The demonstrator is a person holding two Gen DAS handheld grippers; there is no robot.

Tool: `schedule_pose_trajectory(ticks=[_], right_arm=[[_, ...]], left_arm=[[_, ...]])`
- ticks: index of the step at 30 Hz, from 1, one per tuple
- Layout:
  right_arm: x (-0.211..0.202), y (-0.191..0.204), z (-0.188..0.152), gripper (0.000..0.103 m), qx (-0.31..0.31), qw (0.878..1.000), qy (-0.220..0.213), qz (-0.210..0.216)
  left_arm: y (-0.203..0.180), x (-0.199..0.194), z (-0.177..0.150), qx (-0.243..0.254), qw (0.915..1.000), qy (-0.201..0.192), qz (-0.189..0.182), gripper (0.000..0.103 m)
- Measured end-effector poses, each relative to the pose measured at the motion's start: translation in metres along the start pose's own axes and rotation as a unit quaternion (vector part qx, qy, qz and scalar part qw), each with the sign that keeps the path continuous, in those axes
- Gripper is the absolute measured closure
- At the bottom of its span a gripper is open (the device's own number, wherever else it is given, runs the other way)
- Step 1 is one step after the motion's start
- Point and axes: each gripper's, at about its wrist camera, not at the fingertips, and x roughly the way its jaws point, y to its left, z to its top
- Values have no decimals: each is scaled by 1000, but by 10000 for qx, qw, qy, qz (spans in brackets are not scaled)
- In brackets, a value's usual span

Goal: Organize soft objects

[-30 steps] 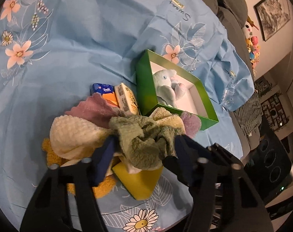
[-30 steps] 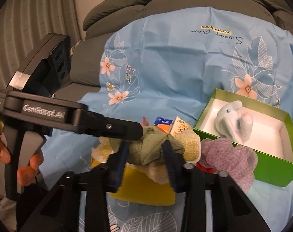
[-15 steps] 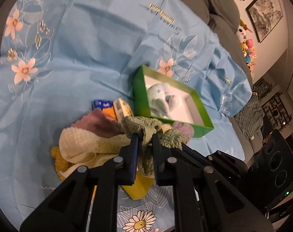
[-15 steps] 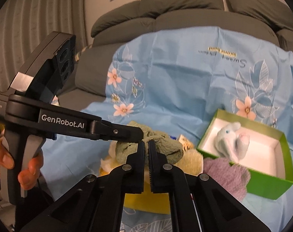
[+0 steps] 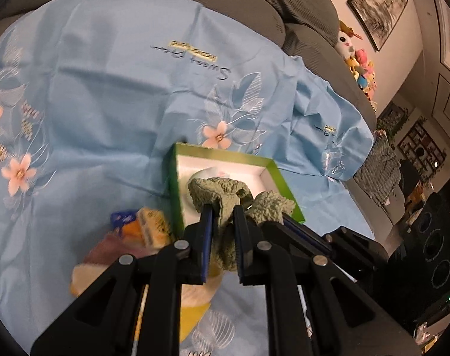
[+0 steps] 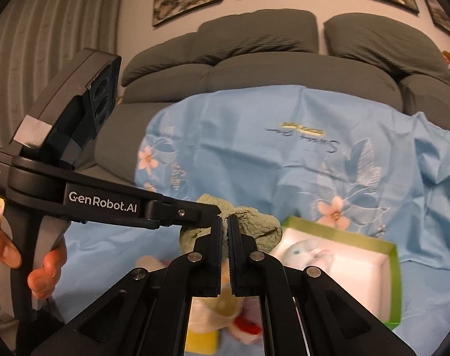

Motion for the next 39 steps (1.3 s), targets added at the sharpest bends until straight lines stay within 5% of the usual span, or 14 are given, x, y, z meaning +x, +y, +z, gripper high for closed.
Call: schedule_pose_trajectory(ticks=[12,14,17,20,24,39], right_arm=[[47,-83,-16,98,471,9966,492,-456],[59,-95,-24,98,579,9943,674,-584],[77,-110,-38,81,645,9885,1034,-890],[80,-121,-51,44,827,9857,1144,-927],[70,-130,-60,42,1040,9837,1087,-986],[6,-103,-76,41,1322,9853,729,-804]], left_arm=[[-24,104,30,288,9974,571,322,90],[-22,121,31,289,9960,693,491,78],[-15,144,32,274,9930,841,777,37],[-8,155,30,262,9915,893,911,29],[-1,156,25,252,9897,963,1029,20],[-23,100,-11,816,9859,590,1334,15]])
